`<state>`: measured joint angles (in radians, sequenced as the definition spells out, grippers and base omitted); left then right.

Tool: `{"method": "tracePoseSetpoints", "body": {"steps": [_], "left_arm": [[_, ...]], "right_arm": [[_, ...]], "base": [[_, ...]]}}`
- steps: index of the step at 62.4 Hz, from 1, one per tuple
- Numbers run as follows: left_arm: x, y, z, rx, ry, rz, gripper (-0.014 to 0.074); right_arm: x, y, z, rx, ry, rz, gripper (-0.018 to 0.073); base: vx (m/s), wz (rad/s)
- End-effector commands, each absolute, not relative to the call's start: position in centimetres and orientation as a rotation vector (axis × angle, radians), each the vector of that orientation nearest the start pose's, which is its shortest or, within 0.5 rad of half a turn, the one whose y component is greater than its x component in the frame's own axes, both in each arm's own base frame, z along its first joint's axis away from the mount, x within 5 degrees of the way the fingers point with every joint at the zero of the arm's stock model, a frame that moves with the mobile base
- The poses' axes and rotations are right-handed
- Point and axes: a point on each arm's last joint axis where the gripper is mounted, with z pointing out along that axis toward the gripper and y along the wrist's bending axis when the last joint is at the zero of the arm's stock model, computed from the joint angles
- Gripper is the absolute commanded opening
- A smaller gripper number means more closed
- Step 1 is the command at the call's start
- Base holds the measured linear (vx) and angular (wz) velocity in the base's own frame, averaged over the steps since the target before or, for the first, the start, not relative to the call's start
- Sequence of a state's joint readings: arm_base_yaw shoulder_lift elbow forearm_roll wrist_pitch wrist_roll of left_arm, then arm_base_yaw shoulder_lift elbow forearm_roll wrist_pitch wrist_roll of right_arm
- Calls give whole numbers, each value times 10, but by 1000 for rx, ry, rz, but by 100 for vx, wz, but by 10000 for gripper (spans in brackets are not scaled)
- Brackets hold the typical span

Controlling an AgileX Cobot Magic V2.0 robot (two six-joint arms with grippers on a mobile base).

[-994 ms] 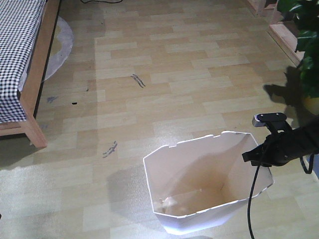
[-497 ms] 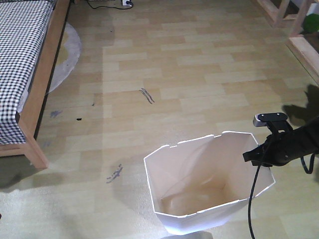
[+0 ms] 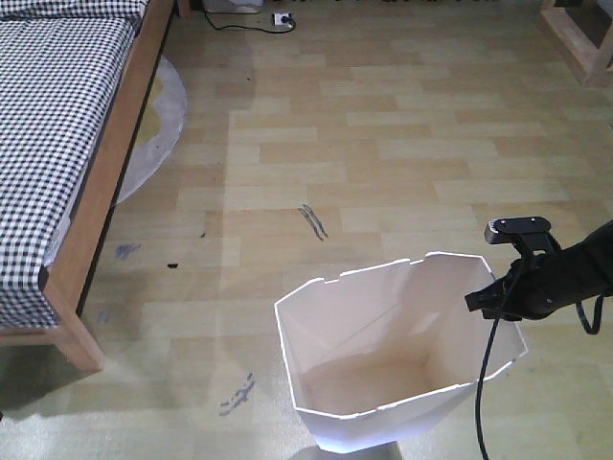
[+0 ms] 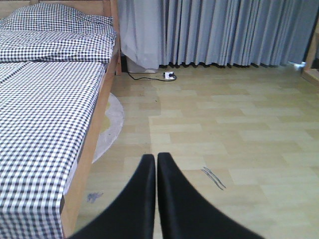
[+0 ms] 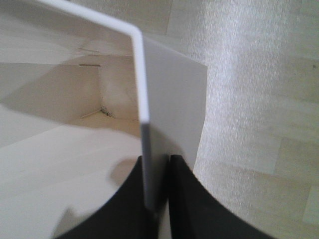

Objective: Move trash bin to bedside with robot
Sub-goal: 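Carry the bin in the right gripper to the floor beside the bed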

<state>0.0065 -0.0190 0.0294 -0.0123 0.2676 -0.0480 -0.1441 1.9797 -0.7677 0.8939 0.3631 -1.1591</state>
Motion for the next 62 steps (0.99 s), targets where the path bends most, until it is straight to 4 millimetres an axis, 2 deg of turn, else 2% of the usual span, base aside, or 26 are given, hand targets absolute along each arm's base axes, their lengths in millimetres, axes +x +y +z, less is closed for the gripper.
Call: {"method": "tracePoseSetpoints", "body": {"steps": [1, 62], "left_arm": [[56, 0, 178, -63, 1705, -54, -6], [56, 0, 178, -63, 1705, -54, -6]], "right_arm": [[302, -13, 90, -202, 2773, 414, -7], [302, -13, 90, -202, 2773, 415, -7]], "base": [[39, 9], [40, 2]]}}
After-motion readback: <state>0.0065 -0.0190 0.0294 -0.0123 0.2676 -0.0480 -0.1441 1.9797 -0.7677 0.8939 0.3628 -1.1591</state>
